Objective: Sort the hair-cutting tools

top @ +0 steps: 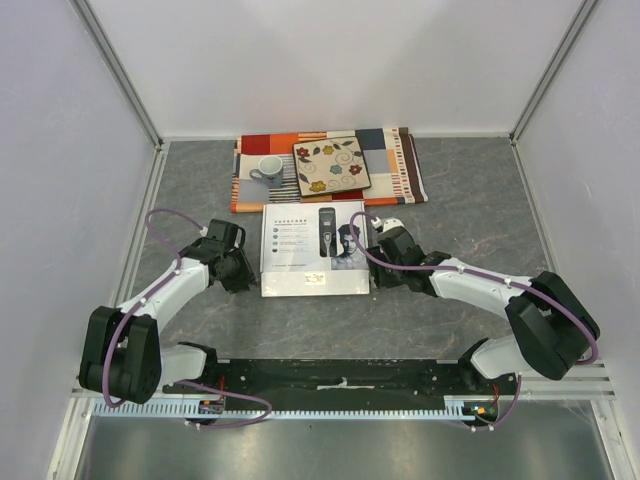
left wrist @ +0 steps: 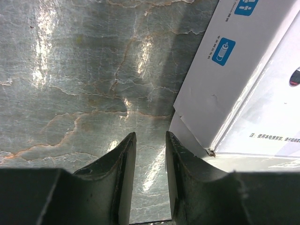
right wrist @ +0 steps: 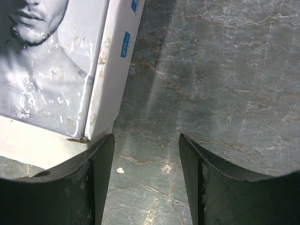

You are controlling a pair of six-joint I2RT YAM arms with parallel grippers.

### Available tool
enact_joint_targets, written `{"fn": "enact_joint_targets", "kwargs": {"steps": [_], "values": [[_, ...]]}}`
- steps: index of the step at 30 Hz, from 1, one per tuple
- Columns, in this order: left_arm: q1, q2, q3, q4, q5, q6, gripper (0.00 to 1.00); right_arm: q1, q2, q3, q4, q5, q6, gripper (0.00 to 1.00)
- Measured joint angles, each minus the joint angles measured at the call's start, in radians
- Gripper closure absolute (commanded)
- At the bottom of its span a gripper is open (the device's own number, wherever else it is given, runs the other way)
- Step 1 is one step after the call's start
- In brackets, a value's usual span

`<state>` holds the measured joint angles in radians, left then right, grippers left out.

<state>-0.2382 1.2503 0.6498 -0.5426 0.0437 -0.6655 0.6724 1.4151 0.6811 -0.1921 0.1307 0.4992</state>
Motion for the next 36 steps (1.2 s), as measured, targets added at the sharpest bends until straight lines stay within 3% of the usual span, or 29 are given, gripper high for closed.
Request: {"fn": "enact_joint_targets", "kwargs": {"steps": [11,19,25,28,30,31,36], "values": [[0.0,-0.002,0.009,-0.018,-0.007,0.0,0.63,0.018,-0.048,0.0,-0.088,0.074,-0.023,0.34],[0.0,-0.08,0.132,-0.119,-0.091,0.002,0.71,0.117,-0.188,0.014,-0.169,0.1,-0.018,0.37],[-0.002,-0.099,0.262,-0.127,-0.086,0.021,0.77,0.204,-0.238,0.043,-0.191,0.095,0.009,0.56],[-0.004,-0.072,0.3,-0.087,-0.047,0.041,0.83,0.244,-0.242,0.064,-0.175,0.079,0.018,0.76],[-0.01,-0.039,0.322,-0.055,-0.014,0.054,0.89,0.275,-0.234,0.079,-0.16,0.064,0.027,0.95],[-0.014,-0.013,0.339,-0.039,0.0,0.059,0.98,0.291,-0.222,0.088,-0.153,0.06,0.031,1.0],[-0.048,0.158,0.472,0.029,0.072,0.08,0.98,0.375,-0.082,0.145,-0.1,0.05,0.043,1.0]]}}
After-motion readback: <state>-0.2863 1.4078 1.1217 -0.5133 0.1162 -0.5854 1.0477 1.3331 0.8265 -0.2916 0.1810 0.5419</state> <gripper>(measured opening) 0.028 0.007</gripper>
